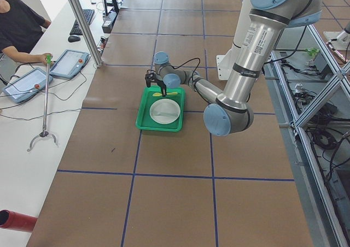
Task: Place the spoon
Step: 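Lift the spoon and carry it off the plate toward the tray's far edge, then lower the spoon onto the green tray and open the left gripper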
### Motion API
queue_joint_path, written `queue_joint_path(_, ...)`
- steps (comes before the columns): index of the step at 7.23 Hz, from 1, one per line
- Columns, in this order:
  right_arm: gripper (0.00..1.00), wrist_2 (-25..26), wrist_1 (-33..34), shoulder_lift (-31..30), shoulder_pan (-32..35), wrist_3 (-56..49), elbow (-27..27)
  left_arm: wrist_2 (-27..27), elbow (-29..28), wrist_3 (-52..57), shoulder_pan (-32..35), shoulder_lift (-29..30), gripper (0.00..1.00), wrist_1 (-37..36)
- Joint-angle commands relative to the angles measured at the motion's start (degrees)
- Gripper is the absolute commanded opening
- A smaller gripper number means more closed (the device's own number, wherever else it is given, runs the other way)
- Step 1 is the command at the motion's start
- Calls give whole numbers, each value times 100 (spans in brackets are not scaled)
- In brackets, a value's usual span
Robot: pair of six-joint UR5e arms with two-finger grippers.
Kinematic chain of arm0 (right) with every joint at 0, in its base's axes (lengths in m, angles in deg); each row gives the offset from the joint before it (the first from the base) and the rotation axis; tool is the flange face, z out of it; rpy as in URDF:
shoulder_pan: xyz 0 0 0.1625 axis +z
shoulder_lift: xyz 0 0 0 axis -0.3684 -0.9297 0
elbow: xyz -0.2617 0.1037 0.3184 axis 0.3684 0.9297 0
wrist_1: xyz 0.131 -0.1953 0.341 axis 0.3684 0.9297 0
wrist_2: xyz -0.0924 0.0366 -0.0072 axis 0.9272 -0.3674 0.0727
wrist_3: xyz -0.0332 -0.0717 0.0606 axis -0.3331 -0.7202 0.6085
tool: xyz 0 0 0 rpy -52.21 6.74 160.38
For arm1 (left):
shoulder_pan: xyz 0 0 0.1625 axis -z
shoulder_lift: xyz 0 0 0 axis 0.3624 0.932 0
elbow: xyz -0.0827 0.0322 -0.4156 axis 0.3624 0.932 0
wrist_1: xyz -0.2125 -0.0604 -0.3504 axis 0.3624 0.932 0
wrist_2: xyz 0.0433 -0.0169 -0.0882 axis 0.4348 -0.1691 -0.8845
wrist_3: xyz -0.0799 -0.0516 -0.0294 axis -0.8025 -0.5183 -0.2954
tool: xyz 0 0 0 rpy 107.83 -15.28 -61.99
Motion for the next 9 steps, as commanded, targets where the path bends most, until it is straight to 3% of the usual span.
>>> queue_joint_path(1, 100, 0, 7, 0, 0, 0, 0, 97, -39, 275, -9, 1, 10, 0)
queue_joint_path(3, 100, 0, -2, 0, 0, 0, 0, 97, -13, 276, -9, -7, 52, 0)
queue_joint_path(4, 100, 0, 7, 0, 0, 0, 0, 97, 22, 276, -9, 1, 67, 0)
queue_joint_path(5, 100, 0, -2, 0, 0, 0, 0, 97, 127, 267, -1, 1, 75, -26)
queue_joint_path(6, 100, 0, -2, 0, 0, 0, 0, 80, 467, 267, 165, -16, 76, -79)
queue_joint_path(7, 100, 0, -2, 0, 0, 0, 0, 71, 793, 328, 567, 1, 75, -593)
queue_joint_path(9, 100, 0, -2, 0, 0, 0, 0, -8, 1234, 1675, 1559, -7, 75, -1351)
